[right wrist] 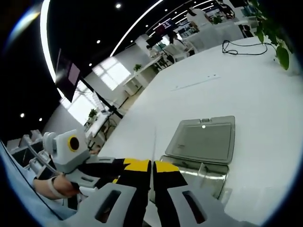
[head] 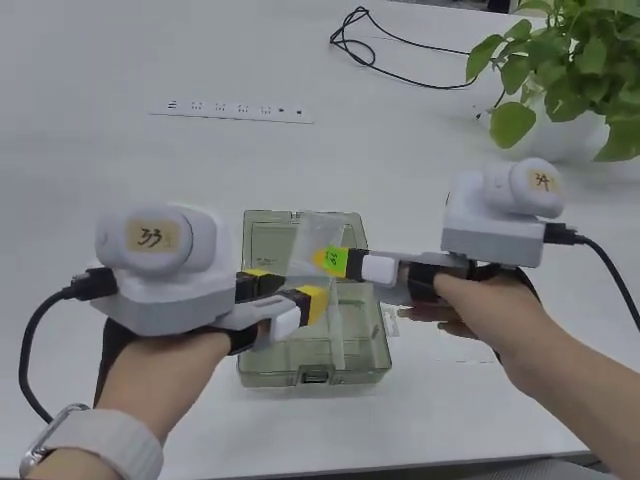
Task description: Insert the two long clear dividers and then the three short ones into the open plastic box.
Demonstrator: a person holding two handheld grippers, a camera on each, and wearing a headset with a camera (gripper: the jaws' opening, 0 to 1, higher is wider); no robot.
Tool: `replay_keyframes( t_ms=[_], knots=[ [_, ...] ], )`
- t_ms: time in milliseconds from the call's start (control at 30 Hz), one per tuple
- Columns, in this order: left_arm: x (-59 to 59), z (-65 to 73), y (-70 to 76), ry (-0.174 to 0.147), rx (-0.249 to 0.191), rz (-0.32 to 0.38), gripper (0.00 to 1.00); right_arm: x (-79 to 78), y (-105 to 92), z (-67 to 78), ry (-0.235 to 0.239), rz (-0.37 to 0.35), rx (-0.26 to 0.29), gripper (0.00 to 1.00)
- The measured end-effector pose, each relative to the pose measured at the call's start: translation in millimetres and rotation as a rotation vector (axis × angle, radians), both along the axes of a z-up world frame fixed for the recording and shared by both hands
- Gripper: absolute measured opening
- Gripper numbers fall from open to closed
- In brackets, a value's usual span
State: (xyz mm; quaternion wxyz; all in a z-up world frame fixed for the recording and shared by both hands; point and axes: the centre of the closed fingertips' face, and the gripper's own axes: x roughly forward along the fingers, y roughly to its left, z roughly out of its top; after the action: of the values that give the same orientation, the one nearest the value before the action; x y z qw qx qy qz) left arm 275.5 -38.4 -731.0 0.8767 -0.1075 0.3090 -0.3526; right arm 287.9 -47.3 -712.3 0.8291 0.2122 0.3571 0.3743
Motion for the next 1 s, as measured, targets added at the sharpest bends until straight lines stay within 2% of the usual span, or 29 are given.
replay_keyframes(
  t_ms=[200, 300, 600, 667, 733, 800, 1000],
  knots=[
    [0.1, -1.3, -0.6, 0.002, 0.002, 0.000, 0.30, 1.7, -1.1, -2.4, 0.043, -0.011, -0.009, 0.02],
    [0.4, -3.4, -1.8, 0.008, -0.002, 0.009, 0.30, 0.6, 0.3, -3.0, 0.036, -0.005, -0.050, 0.02],
    [1.8, -3.9, -3.4, 0.039, -0.068, 0.080, 0.30, 8.2, -0.8, -3.5, -0.012, 0.048, -0.155, 0.02],
    [1.5, -4.6, -3.5, 0.046, -0.082, 0.086, 0.30, 9.3, -1.0, -4.6, -0.015, 0.060, -0.170, 0.02],
    [1.2, -5.7, -3.3, 0.041, -0.078, 0.083, 0.30, 10.4, -1.7, -6.9, 0.012, 0.058, -0.168, 0.02],
    [1.1, -5.2, -2.7, 0.038, -0.093, 0.086, 0.30, 11.6, -2.2, -7.2, 0.033, 0.052, -0.165, 0.02],
    [3.5, -4.1, -1.2, 0.055, -0.120, 0.117, 0.30, 12.7, 1.5, -4.4, 0.012, 0.066, -0.195, 0.02]
  ],
)
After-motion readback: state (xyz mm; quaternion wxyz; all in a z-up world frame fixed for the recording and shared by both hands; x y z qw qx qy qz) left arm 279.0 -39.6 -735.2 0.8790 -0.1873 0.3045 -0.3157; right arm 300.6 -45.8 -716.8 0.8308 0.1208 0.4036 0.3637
